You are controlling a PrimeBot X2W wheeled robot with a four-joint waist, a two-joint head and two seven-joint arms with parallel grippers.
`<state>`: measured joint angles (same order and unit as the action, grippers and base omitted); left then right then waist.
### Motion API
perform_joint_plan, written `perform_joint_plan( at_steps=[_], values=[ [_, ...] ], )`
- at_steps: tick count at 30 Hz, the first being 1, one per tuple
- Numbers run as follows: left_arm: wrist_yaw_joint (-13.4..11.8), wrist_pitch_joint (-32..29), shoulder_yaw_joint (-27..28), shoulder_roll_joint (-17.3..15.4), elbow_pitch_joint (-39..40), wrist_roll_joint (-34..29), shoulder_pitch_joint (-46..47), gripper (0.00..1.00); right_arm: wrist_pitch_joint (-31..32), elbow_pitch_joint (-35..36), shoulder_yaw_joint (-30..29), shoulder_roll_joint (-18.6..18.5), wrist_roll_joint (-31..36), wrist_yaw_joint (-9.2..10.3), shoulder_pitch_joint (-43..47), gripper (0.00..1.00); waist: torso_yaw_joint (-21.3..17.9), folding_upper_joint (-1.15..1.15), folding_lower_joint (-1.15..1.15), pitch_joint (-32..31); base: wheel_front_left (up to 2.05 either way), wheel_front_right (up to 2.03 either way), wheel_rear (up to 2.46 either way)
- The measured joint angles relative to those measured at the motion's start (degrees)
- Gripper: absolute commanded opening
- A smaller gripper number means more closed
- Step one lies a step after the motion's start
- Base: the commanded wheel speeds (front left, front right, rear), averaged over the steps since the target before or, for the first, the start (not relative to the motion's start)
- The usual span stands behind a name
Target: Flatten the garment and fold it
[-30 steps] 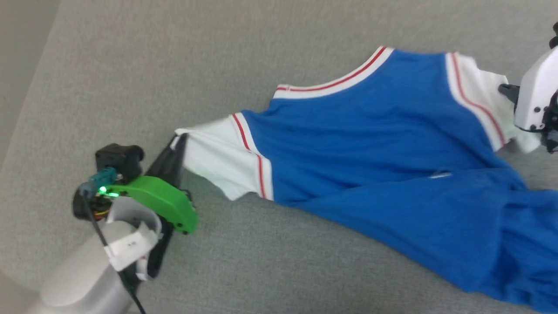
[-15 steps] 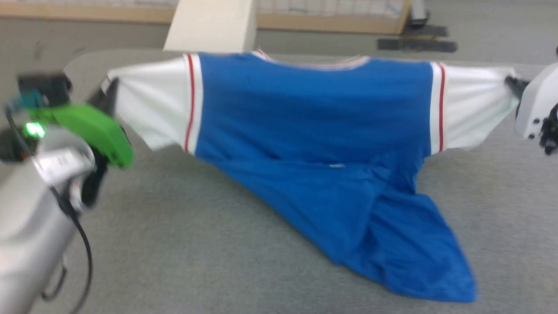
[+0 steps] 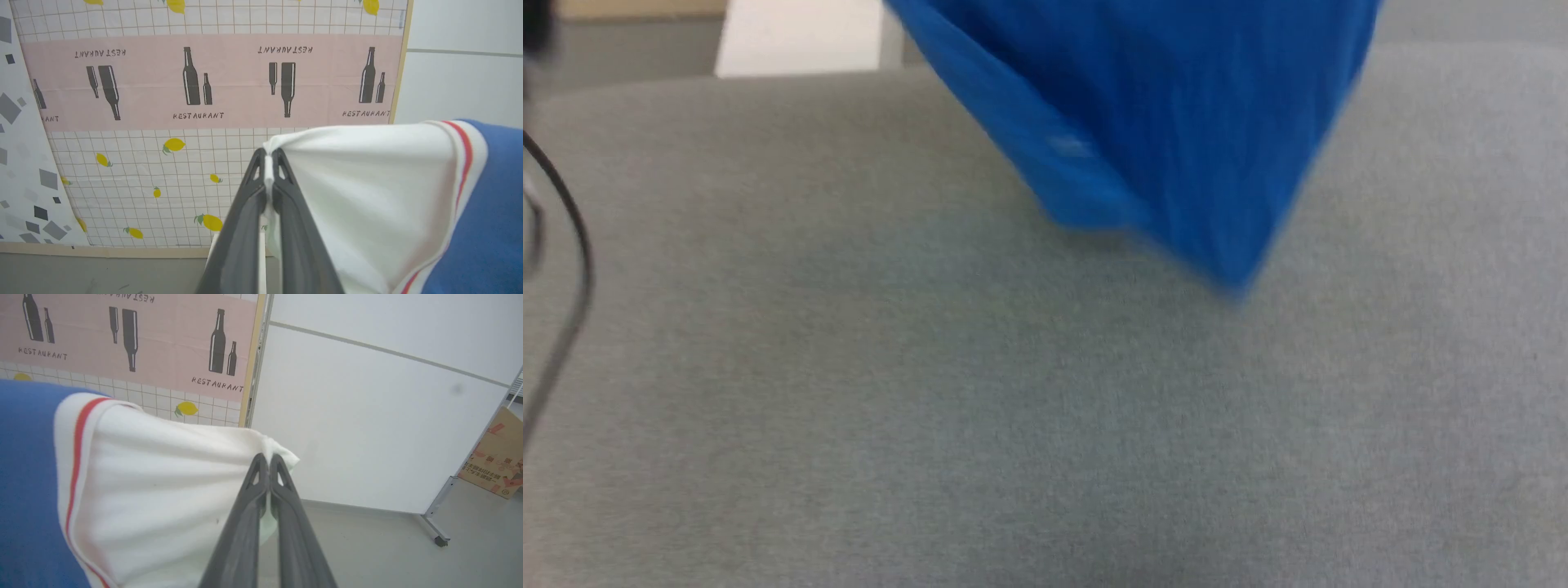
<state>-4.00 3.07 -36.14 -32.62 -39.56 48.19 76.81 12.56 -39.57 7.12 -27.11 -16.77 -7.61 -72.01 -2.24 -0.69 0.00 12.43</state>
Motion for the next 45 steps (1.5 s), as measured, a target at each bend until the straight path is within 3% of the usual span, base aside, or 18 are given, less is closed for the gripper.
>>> perform_joint_plan(
  at_steps=[11, 22, 29, 35, 39, 45],
  values=[
    [0.4, 6.1, 1.7, 0.5, -6.5, -4.8, 22.9, 0.0, -10.4, -1.3, 1.0, 2.8, 5.8, 0.01, -19.9, 0.0, -1.3, 0.0, 0.0, 13.0, 0.0, 0.0, 0.0],
    [3.0, 8.1, 0.8, 1.7, -14.9, -5.7, 23.1, 0.0, -15.7, -10.3, 8.0, 7.5, 4.2, 0.01, -22.8, 0.0, -2.4, 0.0, -0.02, 22.5, 0.0, 0.0, 0.0],
    [6.2, 10.2, 1.9, 3.1, -18.3, -2.4, 14.7, 0.0, -18.5, -14.9, 12.8, 8.6, 0.0, 0.01, -17.8, 0.0, -2.4, 0.0, -0.02, 21.7, 0.0, 0.0, 0.0],
    [8.0, 11.4, 4.6, 3.8, -16.6, 0.3, 1.4, 0.0, -21.1, -14.6, 17.0, 8.3, -6.5, 0.01, -5.5, 0.0, -1.8, 0.0, -0.01, 17.5, 0.0, 0.0, 0.0],
    [7.2, 11.5, 9.9, 2.9, -8.8, 0.6, -11.7, 0.0, -22.6, -10.2, 18.9, 6.7, -10.4, 0.01, 5.8, 0.0, -1.2, 0.0, 0.0, 13.6, 0.0, 0.0, 0.0],
    [2.6, 11.6, 14.2, 3.1, 5.0, -0.1, -36.7, 0.0, -23.1, -1.9, 18.5, 3.1, -13.7, 0.01, 24.3, 0.0, -0.5, 0.0, 0.0, 7.7, 0.0, 0.0, 0.0]
  ],
)
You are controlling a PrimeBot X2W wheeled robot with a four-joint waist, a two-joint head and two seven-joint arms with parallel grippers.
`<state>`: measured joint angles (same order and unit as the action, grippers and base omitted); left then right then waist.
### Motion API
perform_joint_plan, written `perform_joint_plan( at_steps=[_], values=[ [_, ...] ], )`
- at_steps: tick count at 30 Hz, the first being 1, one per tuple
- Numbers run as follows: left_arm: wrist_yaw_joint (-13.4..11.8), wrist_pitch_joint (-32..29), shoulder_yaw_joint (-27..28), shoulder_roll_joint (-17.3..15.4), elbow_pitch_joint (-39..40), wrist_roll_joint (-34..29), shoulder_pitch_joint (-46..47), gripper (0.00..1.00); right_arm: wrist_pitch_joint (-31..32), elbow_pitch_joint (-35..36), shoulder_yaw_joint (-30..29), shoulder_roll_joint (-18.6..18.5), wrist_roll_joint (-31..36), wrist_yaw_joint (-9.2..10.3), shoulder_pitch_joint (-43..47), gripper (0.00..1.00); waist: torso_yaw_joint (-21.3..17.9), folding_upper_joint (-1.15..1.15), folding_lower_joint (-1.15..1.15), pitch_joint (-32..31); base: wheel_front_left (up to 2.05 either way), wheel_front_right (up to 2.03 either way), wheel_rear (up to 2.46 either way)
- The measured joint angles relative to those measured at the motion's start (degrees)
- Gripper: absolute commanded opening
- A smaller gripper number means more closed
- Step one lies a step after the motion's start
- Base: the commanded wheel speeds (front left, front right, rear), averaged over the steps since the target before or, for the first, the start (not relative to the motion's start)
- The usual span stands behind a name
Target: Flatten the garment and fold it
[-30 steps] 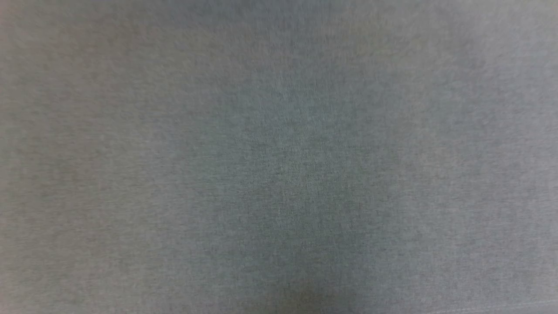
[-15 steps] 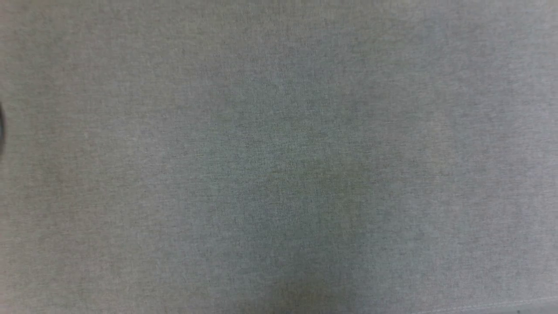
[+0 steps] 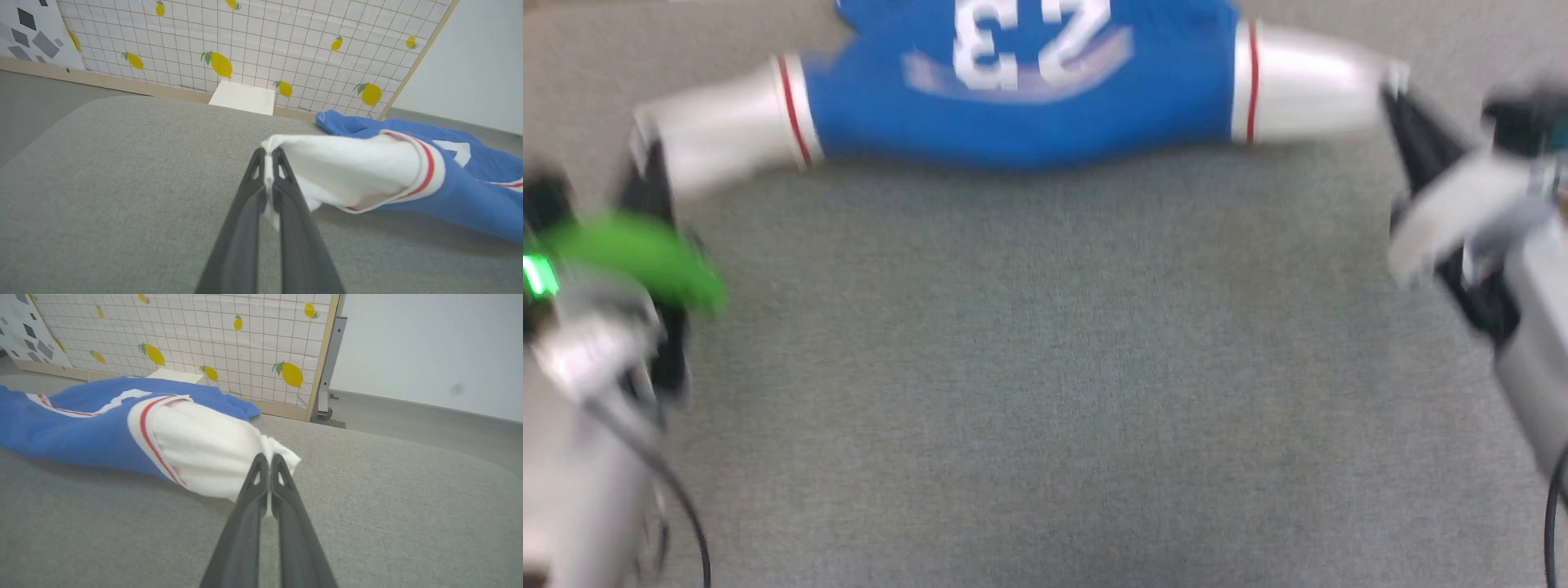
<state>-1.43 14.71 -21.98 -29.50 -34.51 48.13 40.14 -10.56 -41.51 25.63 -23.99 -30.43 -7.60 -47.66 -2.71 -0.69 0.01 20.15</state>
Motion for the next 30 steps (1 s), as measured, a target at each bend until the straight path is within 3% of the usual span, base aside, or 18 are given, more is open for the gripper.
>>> perform_joint_plan(
  at_steps=[5, 11, 21, 24, 29, 30],
  values=[
    [-4.9, 0.0, 1.3, -0.4, 9.8, 0.6, -19.1, 0.0, 1.7, 8.2, -4.4, -1.1, -0.9, 0.0, 15.6, 0.0, 0.4, 0.0, 0.0, -5.2, 0.0, 0.0, 0.0],
    [-9.9, -2.8, 2.1, -2.4, 18.5, 3.4, -33.8, 0.0, 7.1, 19.1, -12.7, 0.2, 0.0, 0.0, 33.8, 0.0, 0.6, 0.0, 0.0, -10.3, 0.0, 0.0, 0.0],
    [-15.3, -6.8, 0.6, -3.5, 25.4, 5.1, -49.4, 0.0, 18.1, 34.3, -28.4, 11.3, 6.2, 0.0, 59.6, 0.0, 1.1, 0.0, 0.0, -16.4, 0.0, 0.0, 0.0],
    [-16.2, -8.2, -0.5, -3.4, 26.2, 5.6, -51.8, 0.0, 20.8, 36.1, -30.5, 14.9, 8.0, 0.0, 64.7, 0.0, 1.5, 0.0, 0.0, -17.5, 0.0, 0.0, 0.0],
    [-17.1, -8.1, -1.1, -2.8, 27.0, 6.4, -54.3, 0.0, 24.8, 36.3, -31.1, 17.7, 9.3, 0.0, 69.5, 0.0, 2.4, 0.0, 0.0, -18.4, 0.0, 0.0, 0.0],
    [-17.3, -7.9, -1.1, -2.6, 27.2, 6.4, -54.3, 0.0, 25.3, 36.3, -30.9, 18.0, 8.8, 0.0, 69.6, 0.32, 2.5, 0.0, 0.0, -18.3, 0.0, 0.0, 0.0]
  ],
)
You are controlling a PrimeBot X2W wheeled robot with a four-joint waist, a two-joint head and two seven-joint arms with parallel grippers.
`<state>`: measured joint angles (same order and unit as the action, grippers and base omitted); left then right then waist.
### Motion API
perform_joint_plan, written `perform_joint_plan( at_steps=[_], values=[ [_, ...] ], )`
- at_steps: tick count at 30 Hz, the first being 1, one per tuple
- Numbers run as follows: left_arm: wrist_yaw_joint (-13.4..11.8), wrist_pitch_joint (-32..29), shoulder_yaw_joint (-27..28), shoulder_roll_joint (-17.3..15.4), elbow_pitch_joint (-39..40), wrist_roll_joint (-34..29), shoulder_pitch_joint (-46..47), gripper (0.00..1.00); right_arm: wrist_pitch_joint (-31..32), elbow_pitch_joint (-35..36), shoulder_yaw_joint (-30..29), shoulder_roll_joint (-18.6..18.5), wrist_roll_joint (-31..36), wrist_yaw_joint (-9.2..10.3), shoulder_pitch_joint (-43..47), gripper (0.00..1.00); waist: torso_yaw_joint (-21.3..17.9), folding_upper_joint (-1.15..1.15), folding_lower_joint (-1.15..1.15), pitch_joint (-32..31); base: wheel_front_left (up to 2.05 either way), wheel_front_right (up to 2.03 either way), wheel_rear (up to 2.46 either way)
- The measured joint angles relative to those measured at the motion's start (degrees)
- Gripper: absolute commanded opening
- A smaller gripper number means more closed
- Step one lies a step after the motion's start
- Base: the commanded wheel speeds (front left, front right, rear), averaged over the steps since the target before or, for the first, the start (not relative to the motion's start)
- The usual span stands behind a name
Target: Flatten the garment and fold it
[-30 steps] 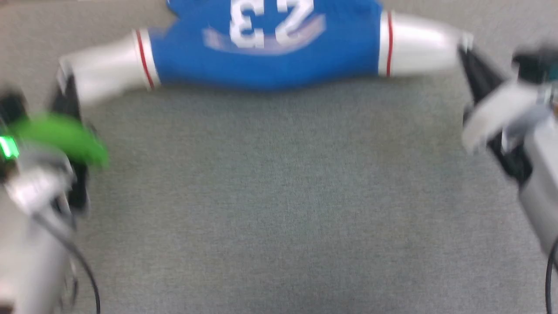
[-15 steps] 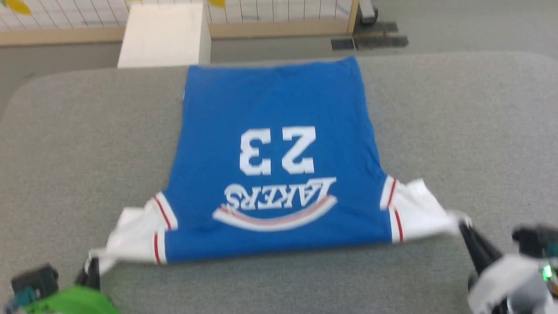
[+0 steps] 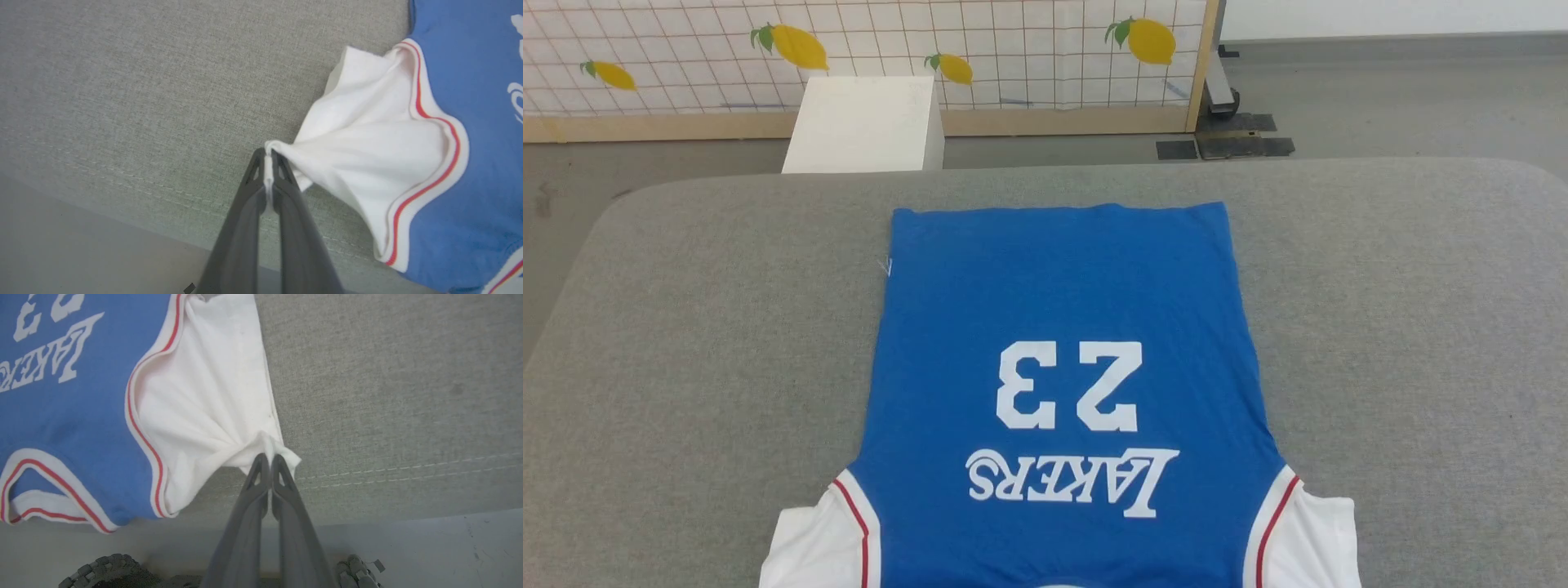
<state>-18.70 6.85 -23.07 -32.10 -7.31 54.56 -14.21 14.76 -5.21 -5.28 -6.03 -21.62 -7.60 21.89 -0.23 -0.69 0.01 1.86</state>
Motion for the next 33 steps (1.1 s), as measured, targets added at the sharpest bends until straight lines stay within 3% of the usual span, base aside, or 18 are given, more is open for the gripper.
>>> perform_joint_plan(
  at_steps=[1, 2, 7, 14, 26, 33],
  values=[
    [-0.1, 0.5, 0.0, 0.3, 0.3, 0.0, 0.0, 0.0, 0.6, 0.2, 0.6, 0.1, -0.2, 0.0, 0.0, 0.76, 0.1, 0.0, 0.0, 0.2, 0.0, 0.0, 0.0],
    [-0.1, 0.9, 0.1, 0.5, 0.6, 0.0, 0.1, 0.0, 0.7, 0.7, 1.0, 0.1, -0.4, 0.0, 0.0, 1.0, 0.2, 0.0, 0.0, 0.5, 0.0, 0.0, 0.0],
    [-1.2, 2.2, 0.2, 1.0, 2.3, -0.6, 0.3, 0.0, 1.5, 5.6, 2.3, -0.9, -3.8, 0.02, -1.9, 1.0, 0.4, 0.0, 0.0, 2.0, 0.0, 0.0, 0.0],
    [-2.3, 3.9, 0.6, 2.0, 5.9, -2.6, 2.7, 0.0, 0.9, 5.7, -0.2, -3.9, -5.7, 0.02, -17.5, 1.0, 0.7, 0.0, 0.0, 5.2, 0.0, 0.0, 0.0],
    [-2.5, 4.9, -1.4, 4.6, 12.2, -6.2, 10.7, 0.0, 11.6, -20.4, 1.9, -14.9, -9.6, 0.02, -52.9, 1.0, 5.4, 0.0, -0.01, 12.4, 0.0, 0.0, 0.0],
    [-1.9, 6.0, -2.9, 7.5, 14.4, -7.2, 13.2, 0.0, 21.5, -31.3, 5.0, -17.0, -10.4, 0.02, -70.4, 1.0, 8.8, 0.0, -0.01, 18.0, 0.0, 0.0, 0.0]
  ],
)
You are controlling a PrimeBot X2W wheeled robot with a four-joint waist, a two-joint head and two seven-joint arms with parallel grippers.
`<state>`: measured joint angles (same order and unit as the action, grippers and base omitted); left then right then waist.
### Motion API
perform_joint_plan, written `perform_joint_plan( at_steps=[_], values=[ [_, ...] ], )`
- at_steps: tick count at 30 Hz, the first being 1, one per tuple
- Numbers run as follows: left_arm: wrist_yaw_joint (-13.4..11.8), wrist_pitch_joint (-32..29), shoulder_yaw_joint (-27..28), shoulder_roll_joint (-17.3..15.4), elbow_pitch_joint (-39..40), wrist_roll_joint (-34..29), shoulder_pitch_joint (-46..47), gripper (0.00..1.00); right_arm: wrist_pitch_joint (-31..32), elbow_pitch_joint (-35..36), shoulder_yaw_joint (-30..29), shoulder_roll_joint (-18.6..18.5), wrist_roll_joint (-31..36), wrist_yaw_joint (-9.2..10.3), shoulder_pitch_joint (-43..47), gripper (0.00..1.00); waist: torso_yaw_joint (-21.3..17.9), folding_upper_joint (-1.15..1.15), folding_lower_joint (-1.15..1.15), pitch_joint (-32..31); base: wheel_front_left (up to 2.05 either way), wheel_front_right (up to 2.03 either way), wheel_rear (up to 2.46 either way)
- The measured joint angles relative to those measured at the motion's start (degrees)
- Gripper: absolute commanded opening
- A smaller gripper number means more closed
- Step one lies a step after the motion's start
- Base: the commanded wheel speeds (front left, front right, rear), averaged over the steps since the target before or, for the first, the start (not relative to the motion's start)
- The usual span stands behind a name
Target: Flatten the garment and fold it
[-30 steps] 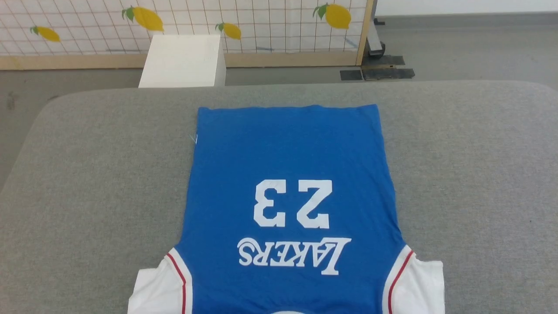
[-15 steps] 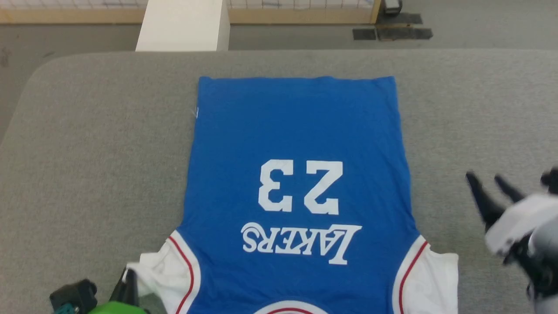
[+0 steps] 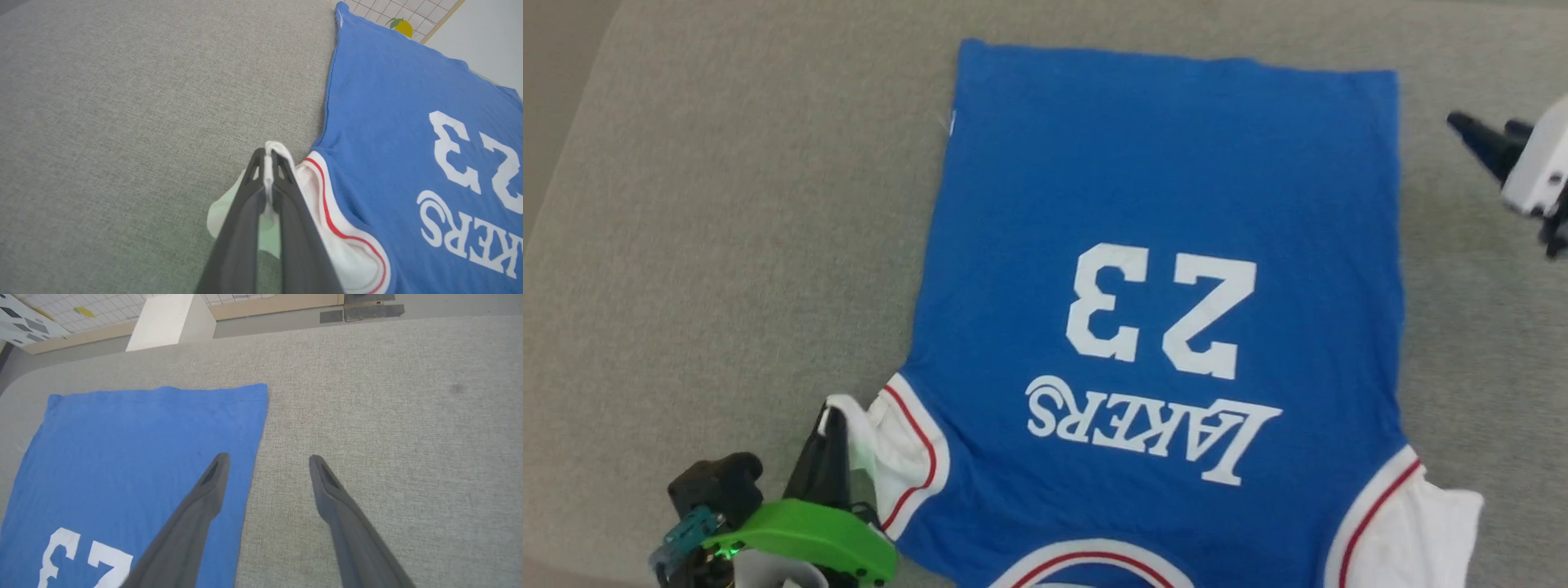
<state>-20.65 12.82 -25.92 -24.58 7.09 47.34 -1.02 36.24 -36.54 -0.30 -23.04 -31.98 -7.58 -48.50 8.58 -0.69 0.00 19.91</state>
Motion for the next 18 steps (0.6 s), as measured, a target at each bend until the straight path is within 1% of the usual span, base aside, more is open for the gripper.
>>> perform_joint_plan(
  at_steps=[4, 9, 13, 18],
  values=[
    [0.8, 0.5, -0.7, 1.3, 1.0, -0.9, 1.9, 0.0, 4.3, -3.7, 1.3, -0.6, 1.6, 0.0, -7.5, 1.0, 2.1, 0.0, 0.0, 3.4, 0.0, 0.0, 0.0],
    [1.6, 0.9, -1.2, 2.2, 2.1, -2.5, 4.0, 0.0, 8.0, -7.5, 2.1, -0.4, 4.0, 0.0, -14.1, 1.0, 4.5, 0.0, 0.0, 7.5, 0.0, 0.0, 0.0],
    [2.2, 1.0, -1.5, 2.9, 2.2, -2.9, 4.9, 0.0, 11.3, -11.3, 2.8, -0.4, 6.3, 0.0, -16.0, 1.0, 6.4, 0.0, 0.0, 10.4, 0.0, 0.0, 0.0],
    [3.0, 1.4, -1.2, 3.5, 1.0, -2.9, 5.2, 0.0, 16.4, -13.2, 2.0, -1.0, 6.7, 0.0, -19.0, 1.0, 8.4, 0.0, 0.0, 12.4, 0.0, 0.0, 0.0]
  ],
)
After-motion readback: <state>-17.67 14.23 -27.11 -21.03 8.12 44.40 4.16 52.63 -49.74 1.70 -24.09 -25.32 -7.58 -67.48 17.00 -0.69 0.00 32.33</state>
